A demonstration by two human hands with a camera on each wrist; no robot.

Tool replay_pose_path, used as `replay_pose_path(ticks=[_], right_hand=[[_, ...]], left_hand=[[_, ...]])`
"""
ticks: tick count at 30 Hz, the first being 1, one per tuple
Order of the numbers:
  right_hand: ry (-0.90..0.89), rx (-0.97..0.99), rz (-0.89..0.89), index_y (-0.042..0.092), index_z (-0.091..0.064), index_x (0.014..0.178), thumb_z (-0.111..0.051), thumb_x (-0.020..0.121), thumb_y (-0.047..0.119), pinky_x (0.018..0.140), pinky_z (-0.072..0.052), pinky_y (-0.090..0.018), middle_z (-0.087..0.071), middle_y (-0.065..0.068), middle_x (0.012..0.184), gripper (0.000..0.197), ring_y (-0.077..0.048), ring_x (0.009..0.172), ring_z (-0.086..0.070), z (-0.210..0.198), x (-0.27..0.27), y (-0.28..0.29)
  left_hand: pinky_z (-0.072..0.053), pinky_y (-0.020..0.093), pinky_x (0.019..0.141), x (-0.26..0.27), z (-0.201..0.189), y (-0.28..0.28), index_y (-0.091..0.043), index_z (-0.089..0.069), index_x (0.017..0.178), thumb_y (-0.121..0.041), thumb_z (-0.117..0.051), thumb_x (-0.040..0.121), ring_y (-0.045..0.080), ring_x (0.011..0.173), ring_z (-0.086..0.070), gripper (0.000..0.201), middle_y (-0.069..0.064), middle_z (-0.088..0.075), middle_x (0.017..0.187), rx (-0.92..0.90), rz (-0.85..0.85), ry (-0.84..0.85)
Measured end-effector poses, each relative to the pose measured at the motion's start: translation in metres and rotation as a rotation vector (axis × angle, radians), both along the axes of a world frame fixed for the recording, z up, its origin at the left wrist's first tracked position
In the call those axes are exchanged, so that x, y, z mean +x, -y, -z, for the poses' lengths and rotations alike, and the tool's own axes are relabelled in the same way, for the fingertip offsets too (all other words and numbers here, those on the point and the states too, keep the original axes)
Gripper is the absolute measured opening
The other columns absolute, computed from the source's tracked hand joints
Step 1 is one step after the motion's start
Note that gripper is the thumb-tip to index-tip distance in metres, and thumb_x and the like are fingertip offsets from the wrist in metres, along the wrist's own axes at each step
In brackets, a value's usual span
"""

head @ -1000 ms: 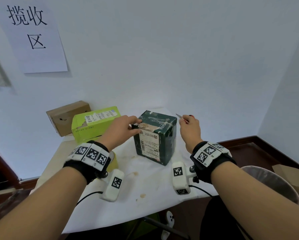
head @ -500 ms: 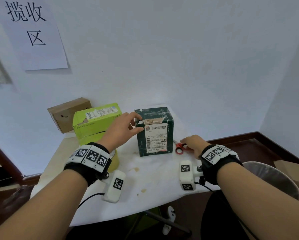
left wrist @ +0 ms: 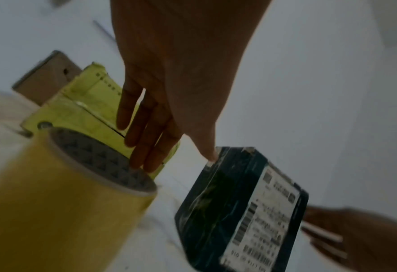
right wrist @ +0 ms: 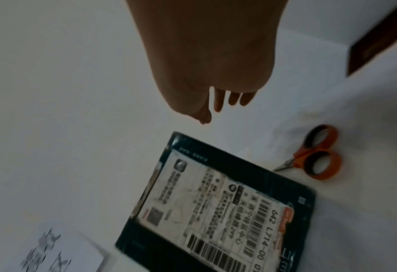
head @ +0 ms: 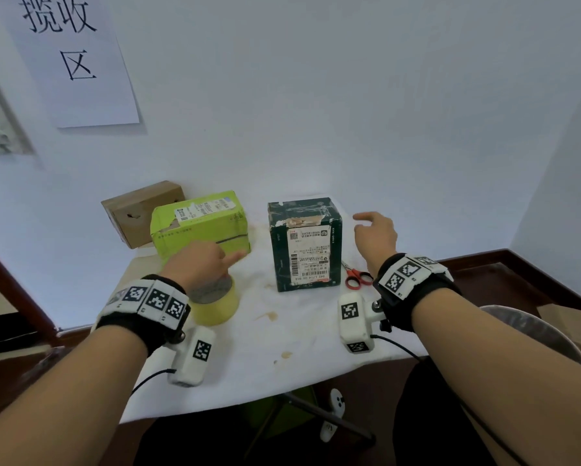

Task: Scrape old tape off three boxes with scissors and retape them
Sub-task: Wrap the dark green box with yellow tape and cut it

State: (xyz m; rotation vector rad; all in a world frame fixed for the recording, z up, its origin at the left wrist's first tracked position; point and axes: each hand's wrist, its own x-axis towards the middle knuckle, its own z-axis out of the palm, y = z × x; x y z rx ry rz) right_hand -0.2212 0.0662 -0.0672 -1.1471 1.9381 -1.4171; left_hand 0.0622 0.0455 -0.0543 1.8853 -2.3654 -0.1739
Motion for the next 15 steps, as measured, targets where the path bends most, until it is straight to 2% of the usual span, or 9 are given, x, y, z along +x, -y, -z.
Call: replay_pose_path(ticks=[1, 2, 3, 4, 6, 9, 11, 13, 15], right_hand=[[-0.043, -0.030, 0.009, 0.023, -0.060, 0.106, -0.041, 0.086, 0.003, 0.099, -0.042, -0.046, -0.044, -0.008, 0.135, 0.034, -0.031, 0.121, -0.044, -0.005, 0.003, 0.000], [-0.083, -0.061, 0.016, 0.020, -0.060, 0.110, -0.041, 0.088, 0.002, 0.102, -0.038, -0.045, -0.040, -0.006, 0.137, 0.035, -0.029, 0.125, -0.038, -0.010, 0.007, -0.001], [-0.116, -0.096, 0.014, 0.019, -0.059, 0.114, -0.041, 0.089, 0.002, 0.104, -0.036, -0.043, -0.039, -0.005, 0.138, 0.035, -0.027, 0.127, -0.035, -0.015, 0.011, 0.000], [-0.141, -0.128, 0.004, 0.019, -0.059, 0.115, -0.040, 0.090, 0.001, 0.104, -0.034, -0.042, -0.038, -0.004, 0.138, 0.036, -0.025, 0.127, -0.033, -0.021, 0.015, -0.001], [-0.158, -0.190, -0.028, 0.019, -0.059, 0.114, -0.039, 0.090, -0.001, 0.104, -0.035, -0.041, -0.039, -0.004, 0.136, 0.037, -0.023, 0.126, -0.034, -0.032, 0.023, -0.001], [-0.139, -0.284, -0.094, 0.019, -0.061, 0.110, -0.038, 0.090, -0.004, 0.099, -0.041, -0.033, -0.043, -0.003, 0.131, 0.038, -0.018, 0.121, -0.041, -0.046, 0.036, -0.003], [-0.096, -0.336, -0.150, 0.018, -0.061, 0.109, -0.038, 0.092, -0.004, 0.088, -0.045, -0.026, -0.048, -0.002, 0.125, 0.037, -0.012, 0.110, -0.048, -0.055, 0.045, -0.004], [0.001, -0.363, -0.238, 0.016, -0.062, 0.107, -0.038, 0.092, -0.004, 0.073, -0.049, -0.022, -0.058, -0.001, 0.116, 0.034, -0.012, 0.098, -0.058, -0.063, 0.051, -0.003], [0.075, -0.354, -0.361, 0.013, -0.062, 0.106, -0.040, 0.094, -0.002, 0.071, -0.050, -0.018, -0.066, -0.003, 0.105, 0.029, -0.013, 0.091, -0.063, -0.071, 0.058, -0.002]], left_hand=[[-0.033, 0.029, 0.054, 0.000, 0.002, -0.003, -0.012, -0.043, 0.051, -0.064, -0.037, 0.093, 0.020, 0.049, -0.041, 0.067, 0.003, -0.040, 0.050, 0.063, 0.009, 0.106], [-0.033, 0.029, 0.055, -0.001, 0.003, -0.006, -0.011, -0.047, 0.055, -0.068, -0.037, 0.090, 0.019, 0.051, -0.041, 0.067, 0.002, -0.040, 0.052, 0.131, 0.040, 0.206], [-0.034, 0.029, 0.057, -0.002, 0.005, -0.010, -0.010, -0.053, 0.066, -0.068, -0.040, 0.089, 0.018, 0.057, -0.044, 0.064, 0.002, -0.044, 0.057, 0.196, 0.083, 0.293], [-0.033, 0.029, 0.057, -0.002, 0.007, -0.014, -0.010, -0.055, 0.078, -0.065, -0.047, 0.089, 0.019, 0.064, -0.045, 0.057, 0.001, -0.047, 0.065, 0.247, 0.122, 0.355], [-0.029, 0.028, 0.054, 0.001, 0.009, -0.019, -0.011, -0.047, 0.084, -0.050, -0.059, 0.089, 0.020, 0.072, -0.044, 0.041, -0.001, -0.045, 0.072, 0.282, 0.164, 0.369], [-0.025, 0.029, 0.055, 0.012, 0.004, -0.018, -0.015, -0.034, 0.068, -0.036, -0.063, 0.089, 0.017, 0.061, -0.037, 0.041, -0.002, -0.037, 0.066, 0.212, 0.149, 0.247], [-0.020, 0.030, 0.054, 0.019, -0.005, -0.018, -0.016, -0.030, 0.063, -0.034, -0.065, 0.088, 0.014, 0.057, -0.030, 0.046, -0.002, -0.032, 0.063, 0.139, 0.149, 0.110], [-0.020, 0.028, 0.054, 0.023, -0.019, -0.020, -0.017, -0.036, 0.061, -0.032, -0.067, 0.087, 0.011, 0.054, -0.030, 0.044, -0.004, -0.033, 0.060, 0.051, 0.153, -0.090], [-0.023, 0.026, 0.052, 0.024, -0.033, -0.022, -0.013, -0.049, 0.062, -0.030, -0.070, 0.086, 0.006, 0.049, -0.030, 0.036, -0.006, -0.035, 0.057, -0.050, 0.160, -0.275]])
